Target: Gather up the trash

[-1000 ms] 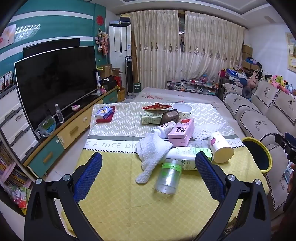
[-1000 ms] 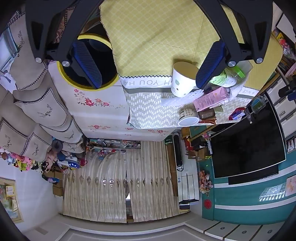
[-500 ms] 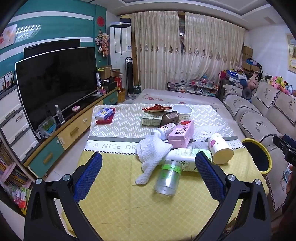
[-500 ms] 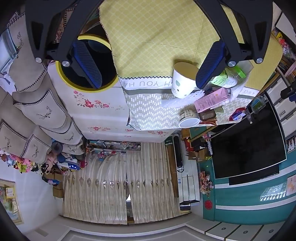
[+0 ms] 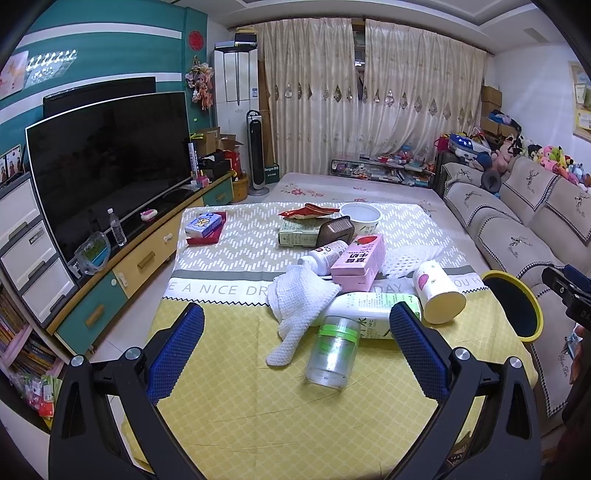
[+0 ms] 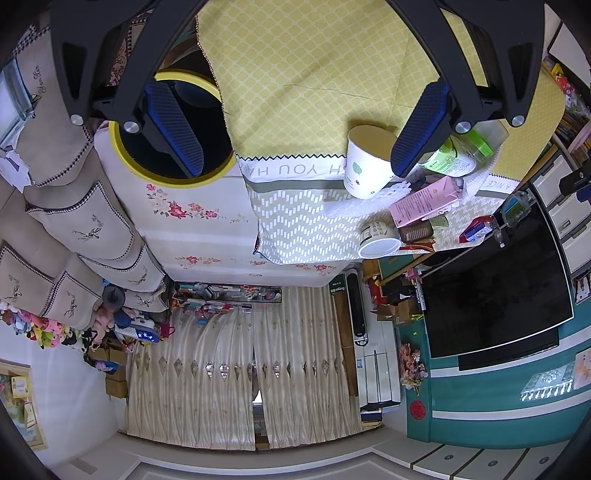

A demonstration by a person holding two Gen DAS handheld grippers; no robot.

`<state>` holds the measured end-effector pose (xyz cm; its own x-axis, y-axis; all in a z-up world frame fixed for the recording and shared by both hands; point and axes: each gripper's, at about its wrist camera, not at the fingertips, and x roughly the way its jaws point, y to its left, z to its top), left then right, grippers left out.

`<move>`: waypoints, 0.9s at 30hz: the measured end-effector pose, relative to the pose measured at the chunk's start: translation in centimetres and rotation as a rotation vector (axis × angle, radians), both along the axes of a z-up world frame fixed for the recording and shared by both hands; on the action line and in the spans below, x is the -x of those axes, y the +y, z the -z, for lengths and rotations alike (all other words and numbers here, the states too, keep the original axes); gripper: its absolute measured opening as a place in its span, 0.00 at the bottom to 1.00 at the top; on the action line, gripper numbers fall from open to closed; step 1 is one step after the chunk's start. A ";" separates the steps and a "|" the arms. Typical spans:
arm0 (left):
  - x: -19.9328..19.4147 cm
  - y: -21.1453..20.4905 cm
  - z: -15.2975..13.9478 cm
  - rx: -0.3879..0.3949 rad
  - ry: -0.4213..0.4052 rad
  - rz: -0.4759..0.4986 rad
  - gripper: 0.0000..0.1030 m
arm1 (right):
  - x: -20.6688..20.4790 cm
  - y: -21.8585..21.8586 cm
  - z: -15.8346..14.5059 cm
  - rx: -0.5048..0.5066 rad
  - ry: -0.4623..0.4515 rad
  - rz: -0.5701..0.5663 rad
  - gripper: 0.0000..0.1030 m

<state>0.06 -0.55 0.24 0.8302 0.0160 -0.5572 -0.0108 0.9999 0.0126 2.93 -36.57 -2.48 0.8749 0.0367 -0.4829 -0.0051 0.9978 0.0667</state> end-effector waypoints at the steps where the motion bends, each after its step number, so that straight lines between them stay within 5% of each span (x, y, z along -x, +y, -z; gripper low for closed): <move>1: 0.0 0.0 0.0 0.001 0.000 0.000 0.96 | 0.0 0.0 0.0 0.000 0.001 0.000 0.94; 27: -0.6 -0.5 0.7 0.002 0.012 0.003 0.96 | -0.5 0.2 0.9 -0.003 0.015 -0.003 0.94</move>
<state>0.64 -1.04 -0.46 0.8233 0.0126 -0.5675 -0.0076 0.9999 0.0112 3.39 -36.42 -3.42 0.8676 0.0411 -0.4955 -0.0074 0.9975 0.0697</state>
